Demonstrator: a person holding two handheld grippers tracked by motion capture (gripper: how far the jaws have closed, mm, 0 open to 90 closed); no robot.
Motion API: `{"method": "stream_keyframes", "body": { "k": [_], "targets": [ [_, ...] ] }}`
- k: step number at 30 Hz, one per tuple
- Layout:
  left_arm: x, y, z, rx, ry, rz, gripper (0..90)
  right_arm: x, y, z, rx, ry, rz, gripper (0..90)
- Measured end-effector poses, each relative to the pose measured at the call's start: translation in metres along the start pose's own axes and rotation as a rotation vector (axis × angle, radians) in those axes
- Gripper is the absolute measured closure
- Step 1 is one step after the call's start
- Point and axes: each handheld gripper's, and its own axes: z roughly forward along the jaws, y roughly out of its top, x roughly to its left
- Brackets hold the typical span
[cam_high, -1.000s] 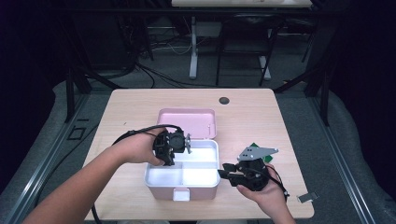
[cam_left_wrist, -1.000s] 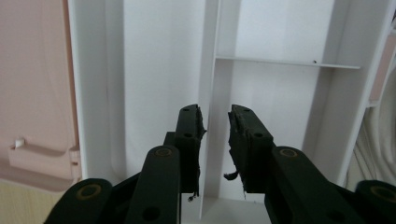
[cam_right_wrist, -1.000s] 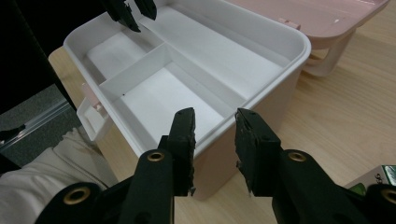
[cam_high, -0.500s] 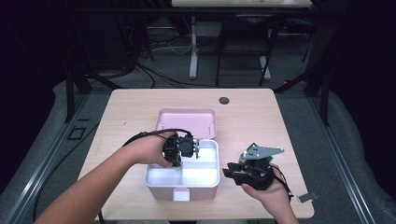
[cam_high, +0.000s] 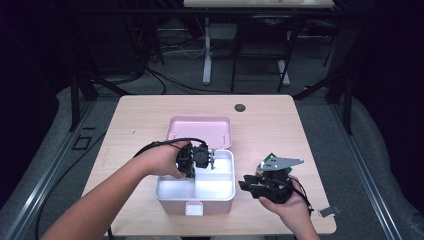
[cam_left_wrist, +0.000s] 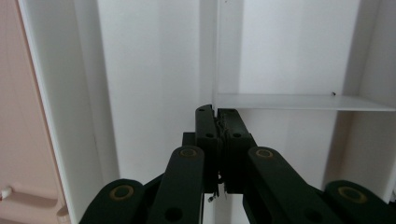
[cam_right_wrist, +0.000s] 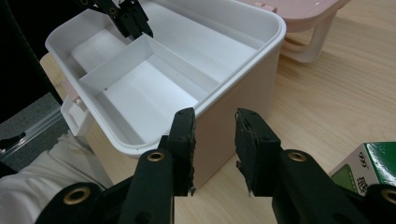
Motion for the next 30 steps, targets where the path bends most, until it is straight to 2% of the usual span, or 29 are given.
{"method": "stream_keyframes", "body": {
  "k": [10,15,22,30],
  "targets": [
    [0.002,-0.004,-0.001,-0.01,-0.029,0.008,89.2,-0.002,-0.001,0.001,-0.001,-0.002,0.007,68.1],
    [0.002,-0.003,-0.001,-0.006,-0.027,-0.004,89.3,-0.003,-0.002,0.002,0.003,0.001,0.01,68.2],
    [0.0,-0.003,-0.005,-0.001,-0.021,0.001,89.7,-0.004,-0.002,0.001,-0.002,-0.005,0.015,68.2],
    [-0.002,-0.003,-0.018,0.003,-0.001,0.0,89.8,-0.006,-0.003,0.0,-0.004,-0.008,0.019,68.1]
  ]
}}
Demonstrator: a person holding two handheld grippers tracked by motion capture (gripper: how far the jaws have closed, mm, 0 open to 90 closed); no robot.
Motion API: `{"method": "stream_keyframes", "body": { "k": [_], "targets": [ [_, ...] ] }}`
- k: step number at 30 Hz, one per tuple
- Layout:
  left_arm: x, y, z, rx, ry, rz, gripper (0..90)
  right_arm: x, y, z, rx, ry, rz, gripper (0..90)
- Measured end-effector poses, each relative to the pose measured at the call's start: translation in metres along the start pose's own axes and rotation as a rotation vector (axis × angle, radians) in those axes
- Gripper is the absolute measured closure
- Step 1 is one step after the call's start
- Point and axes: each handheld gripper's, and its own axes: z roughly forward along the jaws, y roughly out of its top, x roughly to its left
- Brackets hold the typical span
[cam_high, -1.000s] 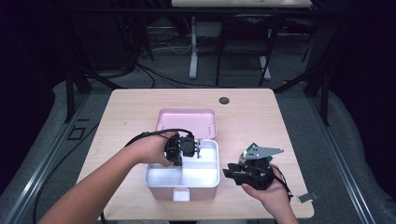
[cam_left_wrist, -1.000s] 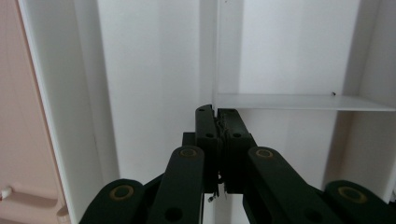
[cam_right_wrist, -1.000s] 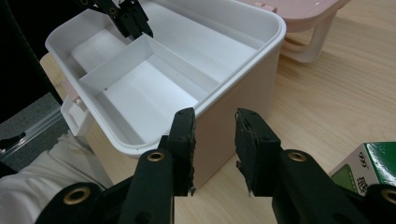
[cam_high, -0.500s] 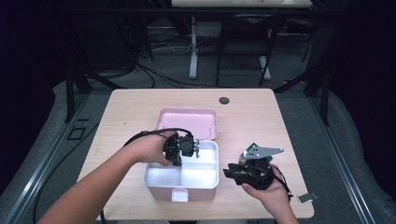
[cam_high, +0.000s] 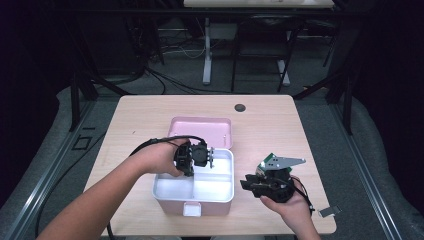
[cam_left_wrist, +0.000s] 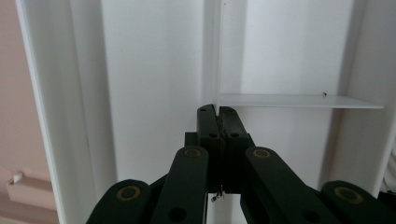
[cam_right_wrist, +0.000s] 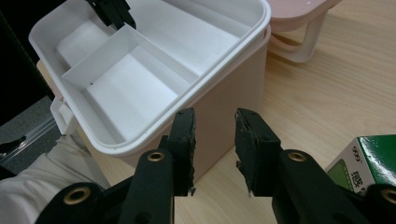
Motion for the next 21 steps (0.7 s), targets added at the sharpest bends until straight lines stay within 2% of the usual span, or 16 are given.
{"method": "stream_keyframes", "body": {
  "k": [2,6,11,15,19,21],
  "targets": [
    [0.0,-0.001,-0.006,-0.021,0.005,-0.009,89.8,0.0,0.0,-0.001,0.001,0.002,0.001,68.2],
    [0.0,-0.004,-0.019,-0.032,0.026,-0.029,89.8,0.0,0.0,-0.002,-0.001,0.001,0.001,68.2],
    [0.002,-0.014,-0.028,-0.05,0.022,-0.065,89.8,-0.001,0.0,-0.003,-0.006,0.0,0.001,68.2],
    [0.005,-0.024,-0.031,-0.058,0.012,-0.13,89.8,-0.001,0.0,-0.003,-0.004,-0.001,0.001,68.2],
    [0.009,-0.037,-0.034,-0.046,-0.01,-0.212,89.7,-0.002,0.0,-0.003,-0.004,-0.001,0.004,68.2],
    [0.011,-0.046,-0.035,-0.049,-0.021,-0.284,89.7,-0.001,0.0,-0.002,0.0,-0.009,0.005,68.2]
  ]
}}
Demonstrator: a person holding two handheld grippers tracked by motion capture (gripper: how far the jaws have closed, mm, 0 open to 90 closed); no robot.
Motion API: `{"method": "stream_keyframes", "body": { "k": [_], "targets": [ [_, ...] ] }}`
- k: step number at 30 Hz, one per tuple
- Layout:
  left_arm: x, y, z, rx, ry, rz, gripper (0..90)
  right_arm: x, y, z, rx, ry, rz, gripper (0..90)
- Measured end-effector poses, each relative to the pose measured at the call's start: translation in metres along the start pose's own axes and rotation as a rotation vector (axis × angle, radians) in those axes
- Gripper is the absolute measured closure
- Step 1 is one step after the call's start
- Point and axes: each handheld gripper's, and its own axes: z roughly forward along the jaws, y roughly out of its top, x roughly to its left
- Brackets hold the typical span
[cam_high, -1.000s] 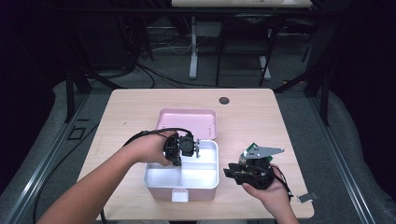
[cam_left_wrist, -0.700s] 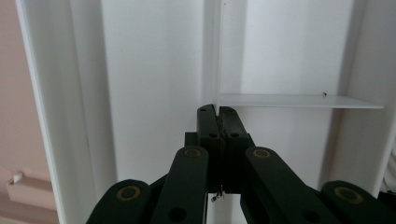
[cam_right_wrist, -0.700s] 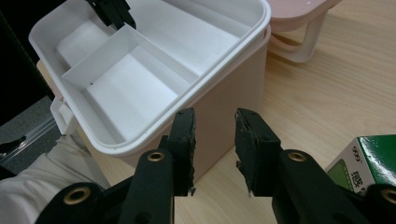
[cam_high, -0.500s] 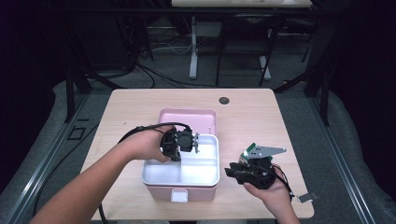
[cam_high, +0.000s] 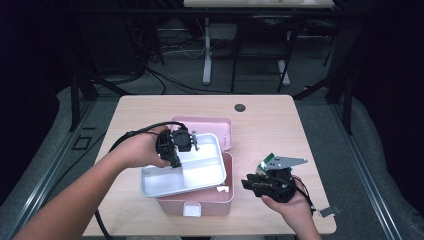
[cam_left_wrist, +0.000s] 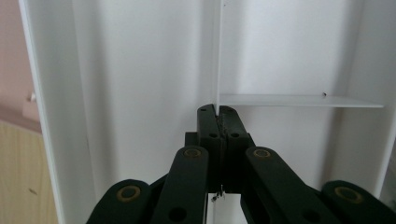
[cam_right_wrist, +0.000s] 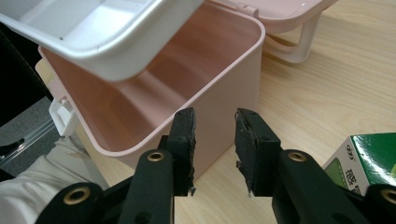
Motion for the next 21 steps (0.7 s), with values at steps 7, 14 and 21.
{"method": "stream_keyframes", "body": {
  "k": [7,14,21],
  "targets": [
    [0.017,-0.03,0.0,0.0,-0.001,-0.208,89.7,0.0,-0.001,0.002,0.006,0.007,-0.001,68.2],
    [0.033,-0.066,0.0,-0.019,0.018,-0.354,89.8,-0.001,-0.001,0.004,0.01,0.004,0.004,68.2],
    [0.044,-0.101,-0.004,-0.036,0.018,-0.455,89.7,-0.001,-0.002,0.003,0.022,0.003,0.004,68.2]
  ]
}}
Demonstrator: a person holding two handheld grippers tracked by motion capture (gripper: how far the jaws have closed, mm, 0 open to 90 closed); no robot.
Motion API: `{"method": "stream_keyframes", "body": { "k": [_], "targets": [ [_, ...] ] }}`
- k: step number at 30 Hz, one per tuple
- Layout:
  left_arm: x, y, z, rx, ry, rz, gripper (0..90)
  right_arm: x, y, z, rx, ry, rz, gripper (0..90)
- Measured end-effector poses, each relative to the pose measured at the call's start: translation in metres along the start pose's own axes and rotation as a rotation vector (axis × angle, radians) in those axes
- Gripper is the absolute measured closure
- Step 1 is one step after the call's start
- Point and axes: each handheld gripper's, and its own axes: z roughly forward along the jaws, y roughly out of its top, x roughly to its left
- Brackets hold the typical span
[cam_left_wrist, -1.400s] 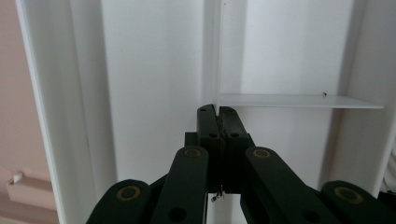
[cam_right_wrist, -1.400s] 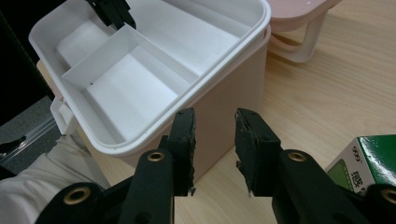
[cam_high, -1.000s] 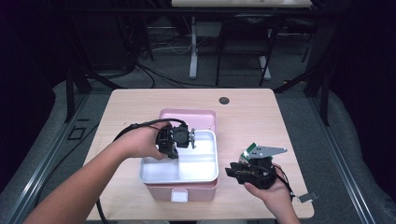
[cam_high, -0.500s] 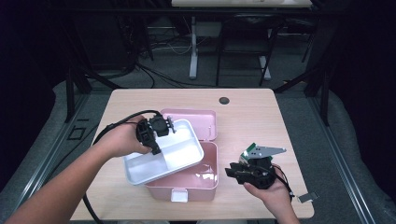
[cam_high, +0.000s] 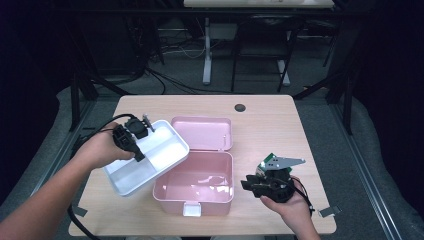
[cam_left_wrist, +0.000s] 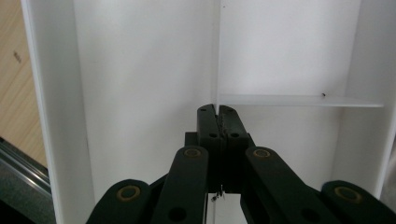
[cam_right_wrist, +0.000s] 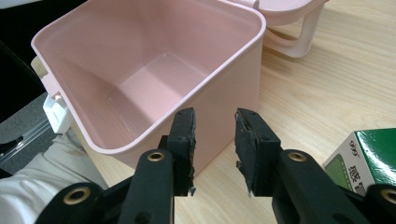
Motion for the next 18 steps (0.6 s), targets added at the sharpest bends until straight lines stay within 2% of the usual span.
{"method": "stream_keyframes", "body": {
  "k": [5,13,18],
  "targets": [
    [0.015,-0.019,-0.002,-0.005,0.009,-0.063,89.8,0.0,0.0,0.0,-0.011,-0.002,0.003,68.2],
    [0.033,-0.043,-0.002,0.001,0.024,-0.113,89.8,0.0,0.0,0.001,-0.009,0.0,0.005,68.2],
    [0.043,-0.056,0.005,0.006,0.027,-0.148,89.8,0.001,0.0,0.001,-0.011,-0.002,0.002,68.2]
  ]
}}
